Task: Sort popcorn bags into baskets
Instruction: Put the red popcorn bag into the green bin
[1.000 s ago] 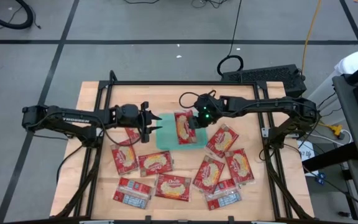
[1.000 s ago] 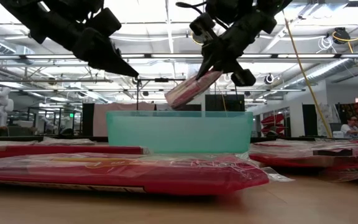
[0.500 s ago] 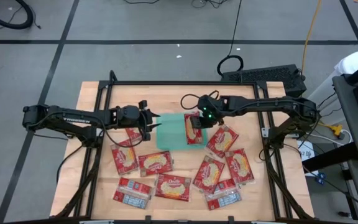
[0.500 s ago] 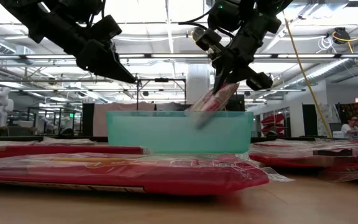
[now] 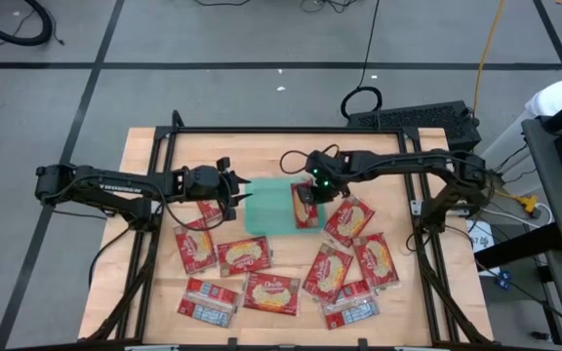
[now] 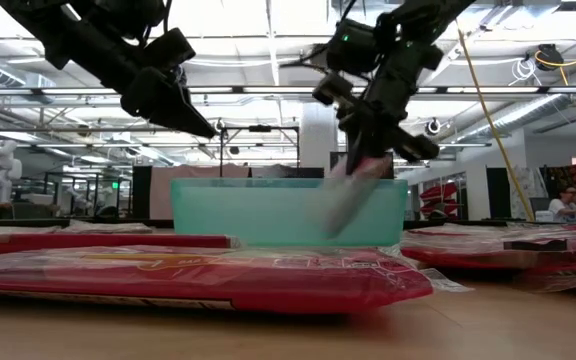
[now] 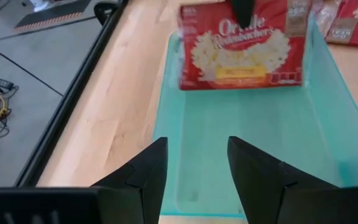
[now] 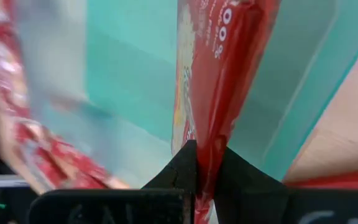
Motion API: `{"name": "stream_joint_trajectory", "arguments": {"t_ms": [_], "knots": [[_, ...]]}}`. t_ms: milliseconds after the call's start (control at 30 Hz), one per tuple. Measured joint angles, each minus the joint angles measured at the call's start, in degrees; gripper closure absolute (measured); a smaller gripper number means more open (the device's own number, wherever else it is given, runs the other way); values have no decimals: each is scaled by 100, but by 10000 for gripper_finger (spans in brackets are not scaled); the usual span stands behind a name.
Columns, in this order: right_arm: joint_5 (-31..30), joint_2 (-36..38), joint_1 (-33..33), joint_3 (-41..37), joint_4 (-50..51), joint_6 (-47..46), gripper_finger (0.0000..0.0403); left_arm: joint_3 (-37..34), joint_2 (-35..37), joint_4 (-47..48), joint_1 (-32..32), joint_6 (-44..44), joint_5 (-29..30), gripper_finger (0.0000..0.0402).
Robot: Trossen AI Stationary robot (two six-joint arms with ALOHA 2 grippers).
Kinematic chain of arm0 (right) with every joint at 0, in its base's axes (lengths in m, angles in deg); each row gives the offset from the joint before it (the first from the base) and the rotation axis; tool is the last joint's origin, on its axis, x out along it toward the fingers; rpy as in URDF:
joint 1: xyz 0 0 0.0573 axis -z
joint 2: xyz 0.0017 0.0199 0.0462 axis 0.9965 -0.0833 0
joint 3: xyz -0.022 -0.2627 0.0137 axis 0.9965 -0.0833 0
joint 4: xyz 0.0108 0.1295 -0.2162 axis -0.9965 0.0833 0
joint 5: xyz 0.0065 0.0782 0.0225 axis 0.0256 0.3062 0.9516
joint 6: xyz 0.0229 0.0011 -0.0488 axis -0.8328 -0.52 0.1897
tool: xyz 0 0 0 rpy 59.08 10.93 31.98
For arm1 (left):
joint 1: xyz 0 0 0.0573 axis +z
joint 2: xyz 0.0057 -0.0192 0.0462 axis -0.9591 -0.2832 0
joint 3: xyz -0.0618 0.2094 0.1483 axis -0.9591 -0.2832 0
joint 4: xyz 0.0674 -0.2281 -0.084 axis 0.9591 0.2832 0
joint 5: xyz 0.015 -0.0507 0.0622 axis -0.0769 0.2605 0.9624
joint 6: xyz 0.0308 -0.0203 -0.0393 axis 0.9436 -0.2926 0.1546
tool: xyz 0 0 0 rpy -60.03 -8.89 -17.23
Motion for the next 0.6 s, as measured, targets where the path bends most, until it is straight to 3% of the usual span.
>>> {"name": "stream_joint_trajectory", "arguments": {"t_ms": [233, 600], "knots": [[168, -425, 71, 0, -75, 62, 385, 0, 0, 41, 0, -36, 104, 229], [136, -475, 35, 0, -156, 85, 382, 0, 0, 88, 0, -140, 138, 229]]}}
